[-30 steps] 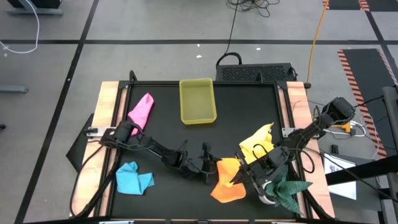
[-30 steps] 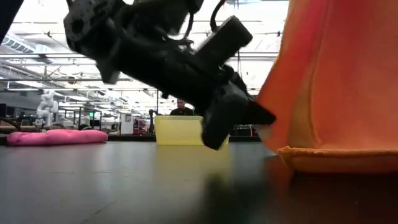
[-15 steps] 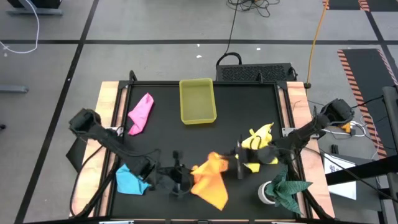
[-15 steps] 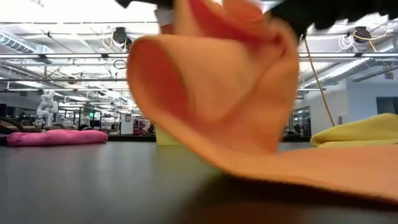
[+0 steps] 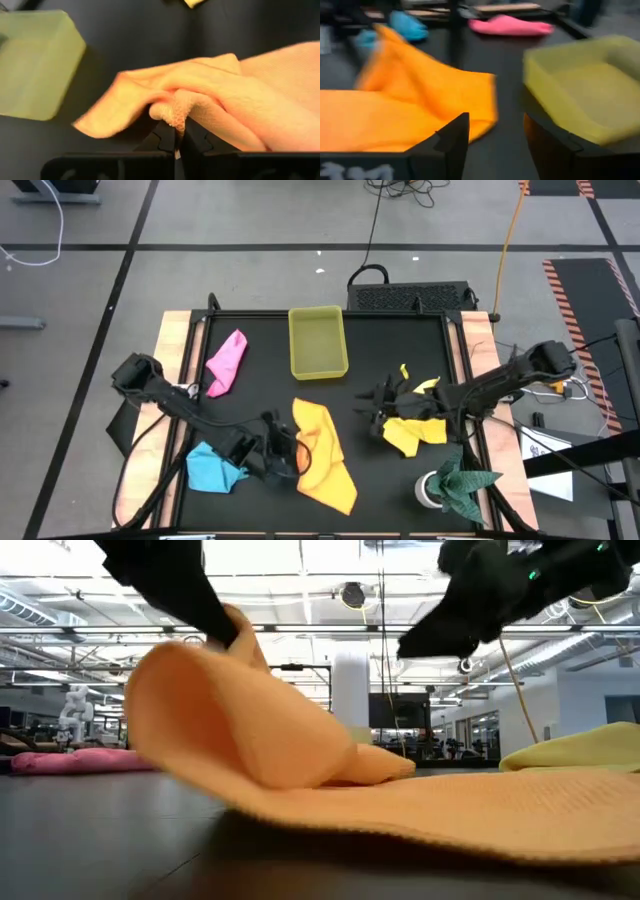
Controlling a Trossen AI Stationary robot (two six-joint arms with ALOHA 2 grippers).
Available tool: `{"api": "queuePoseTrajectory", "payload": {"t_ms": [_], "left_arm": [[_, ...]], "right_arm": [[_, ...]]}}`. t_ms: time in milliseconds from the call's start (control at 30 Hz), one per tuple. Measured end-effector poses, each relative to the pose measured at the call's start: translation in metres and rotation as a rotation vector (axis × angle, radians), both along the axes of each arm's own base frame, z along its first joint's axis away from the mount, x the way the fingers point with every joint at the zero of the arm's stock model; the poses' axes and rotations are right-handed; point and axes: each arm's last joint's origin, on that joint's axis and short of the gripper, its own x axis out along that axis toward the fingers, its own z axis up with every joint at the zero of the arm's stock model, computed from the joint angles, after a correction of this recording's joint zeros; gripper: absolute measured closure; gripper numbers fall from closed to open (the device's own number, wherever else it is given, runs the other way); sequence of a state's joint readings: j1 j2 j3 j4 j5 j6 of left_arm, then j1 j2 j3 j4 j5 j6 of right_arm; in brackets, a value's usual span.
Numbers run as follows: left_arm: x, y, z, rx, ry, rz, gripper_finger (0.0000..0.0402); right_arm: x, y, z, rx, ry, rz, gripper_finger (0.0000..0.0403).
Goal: Fold microfiber towels
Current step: Fold the orange towel
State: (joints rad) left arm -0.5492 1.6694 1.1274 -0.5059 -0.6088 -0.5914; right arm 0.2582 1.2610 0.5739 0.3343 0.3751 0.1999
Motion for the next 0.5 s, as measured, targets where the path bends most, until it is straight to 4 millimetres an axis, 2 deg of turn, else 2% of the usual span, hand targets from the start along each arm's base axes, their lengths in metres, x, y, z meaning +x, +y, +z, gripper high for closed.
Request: {"api": "queuePoseTrajectory", "payload": {"t_ms": [100, 167, 267, 400, 500], "left_arm": [[0.005, -0.004, -0.011, -0.035, 0.029, -0.096, 0.0397], [0.011, -0.011, -0.019, -0.102, 0.041, -0.199, 0.0396], [0.012, -0.024, -0.043, -0.183, 0.147, -0.325, 0.0397], [0.006, -0.034, -0.067, -0.271, 0.280, -0.303, 0.0395], [0.002, -0.038, -0.078, -0.289, 0.328, -0.240, 0.0395]], "right_arm": [[0.001, 0.006, 0.001, 0.029, -0.001, 0.082, 0.0209], [0.003, 0.010, -0.005, 0.033, 0.018, 0.110, 0.0209], [0.010, 0.016, -0.018, 0.043, 0.046, 0.154, 0.0209], [0.030, 0.024, -0.033, 0.051, 0.076, 0.191, 0.0209], [0.051, 0.027, -0.038, 0.012, 0.103, 0.197, 0.0209]]}}
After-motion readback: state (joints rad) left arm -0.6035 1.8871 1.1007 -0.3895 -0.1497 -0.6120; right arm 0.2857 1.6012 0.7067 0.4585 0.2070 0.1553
